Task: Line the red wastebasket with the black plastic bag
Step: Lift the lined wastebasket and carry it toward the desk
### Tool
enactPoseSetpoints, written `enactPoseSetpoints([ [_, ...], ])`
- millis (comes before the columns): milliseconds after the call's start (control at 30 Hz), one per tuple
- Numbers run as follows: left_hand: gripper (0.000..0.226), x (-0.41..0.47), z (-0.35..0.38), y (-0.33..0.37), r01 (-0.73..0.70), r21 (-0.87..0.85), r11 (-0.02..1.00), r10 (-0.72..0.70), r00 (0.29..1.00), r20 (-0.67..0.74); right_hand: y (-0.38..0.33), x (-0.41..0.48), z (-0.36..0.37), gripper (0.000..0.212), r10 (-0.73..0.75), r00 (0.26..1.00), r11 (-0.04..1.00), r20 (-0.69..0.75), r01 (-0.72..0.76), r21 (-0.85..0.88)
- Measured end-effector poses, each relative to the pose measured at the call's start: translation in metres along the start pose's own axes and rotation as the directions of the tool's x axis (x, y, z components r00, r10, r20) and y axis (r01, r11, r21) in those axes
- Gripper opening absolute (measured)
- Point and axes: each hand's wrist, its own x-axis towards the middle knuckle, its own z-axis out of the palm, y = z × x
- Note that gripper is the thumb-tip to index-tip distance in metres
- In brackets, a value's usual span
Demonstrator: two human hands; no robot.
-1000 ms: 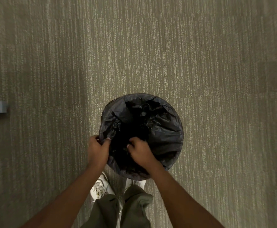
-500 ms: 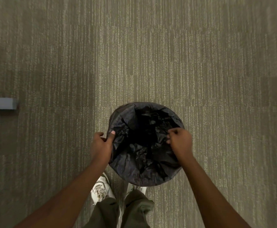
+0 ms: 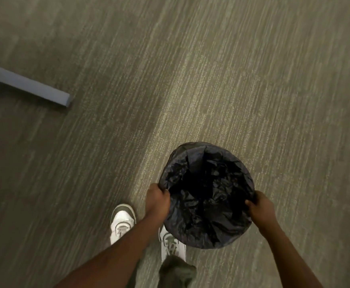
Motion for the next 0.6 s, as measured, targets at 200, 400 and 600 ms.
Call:
enactPoseSetpoints([
  [200,0.024,0.010,-0.026,-0.004,0.033,-0.059,0.998,-0.035,0.999,-0.030,-0.048,0.014,0.006,0.024,-0.154,0.988,0.974,-0.006,0.151,-0.166],
  [400,0.031,0.021,-0.082,-0.040,0.059,-0.295,0.954,-0.123,0.972,-0.201,-0.146,0.013,0.044,0.023,-0.408,0.907,0.863,0.108,0.421,-0.278],
  [600,0.033,0.042,-0.154,-0.088,0.111,-0.459,0.882,-0.302,0.879,-0.368,-0.273,-0.003,0.122,0.019,-0.615,0.739,0.656,0.275,0.673,-0.342],
])
